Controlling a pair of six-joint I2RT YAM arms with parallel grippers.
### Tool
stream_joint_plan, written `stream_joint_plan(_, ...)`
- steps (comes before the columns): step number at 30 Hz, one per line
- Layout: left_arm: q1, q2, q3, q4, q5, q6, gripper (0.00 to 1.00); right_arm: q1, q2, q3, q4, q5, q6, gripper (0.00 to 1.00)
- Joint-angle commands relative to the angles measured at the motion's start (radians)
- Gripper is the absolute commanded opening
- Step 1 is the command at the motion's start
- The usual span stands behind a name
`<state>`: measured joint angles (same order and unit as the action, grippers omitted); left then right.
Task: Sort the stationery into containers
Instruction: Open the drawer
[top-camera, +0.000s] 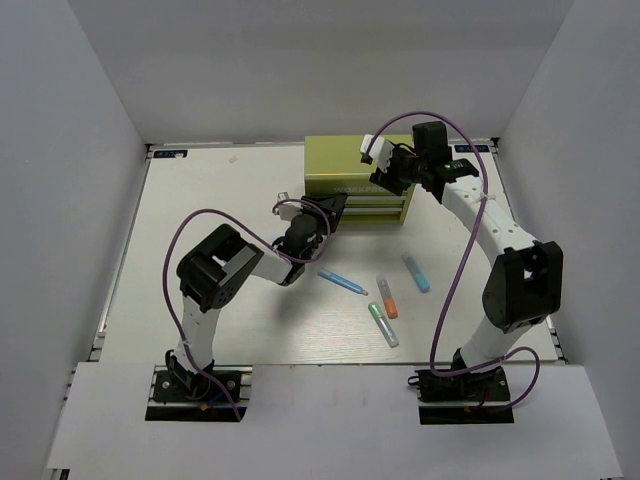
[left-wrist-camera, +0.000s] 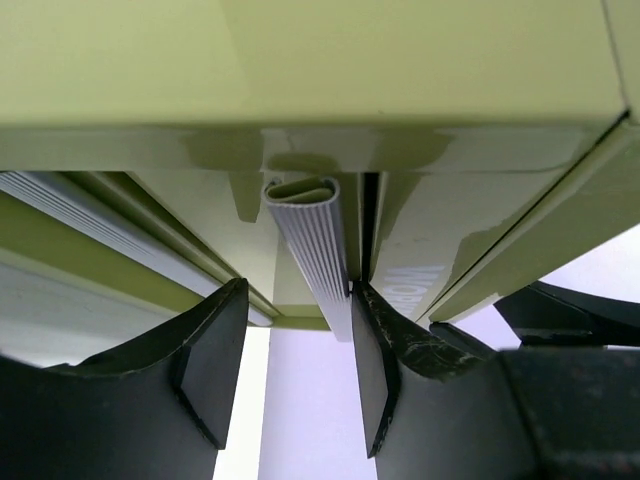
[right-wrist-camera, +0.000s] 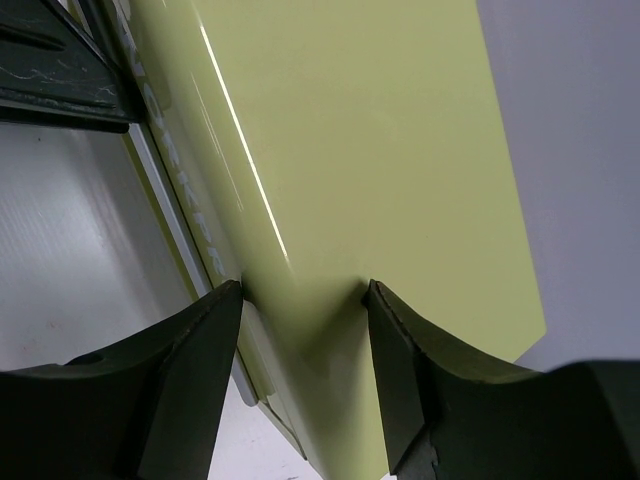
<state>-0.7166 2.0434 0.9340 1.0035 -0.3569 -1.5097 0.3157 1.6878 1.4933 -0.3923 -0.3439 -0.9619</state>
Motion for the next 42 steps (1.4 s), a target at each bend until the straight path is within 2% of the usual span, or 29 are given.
stream_joint_plan(1,-0.004,0.006,0.025,0.056,-0.037,-0.013,0.56,0.002,0.019,0.031,-0.017,0.005,0.006,0.59)
stream_joint_plan(8,-0.004,0.049,0.083,0.057,-0.068,-0.032,0.55,0.000,0.033,0.038,-0.026,0.013,0.003,0.59)
stream_joint_plan(10,-0.004,0.070,0.092,0.067,-0.068,-0.032,0.51,-0.001,0.035,0.041,-0.034,0.014,-0.003,0.59)
stream_joint_plan(14,-0.004,0.090,0.092,0.076,-0.068,-0.032,0.47,0.000,0.049,0.059,-0.078,0.002,-0.023,0.50)
stream_joint_plan(21,-0.004,0.100,0.063,0.118,-0.068,-0.032,0.35,-0.001,0.058,0.062,-0.125,-0.004,-0.046,0.48)
stream_joint_plan(25,-0.004,0.109,0.054,0.139,-0.068,-0.032,0.21,-0.001,0.062,0.061,-0.137,-0.003,-0.051,0.46)
stream_joint_plan(29,-0.004,0.118,0.043,0.175,-0.050,-0.032,0.01,-0.001,0.072,0.068,-0.149,-0.004,-0.049,0.46)
stream_joint_plan(42,-0.044,0.064,-0.087,0.184,-0.019,-0.014,0.00,0.005,0.112,0.123,-0.221,0.006,-0.049,0.45)
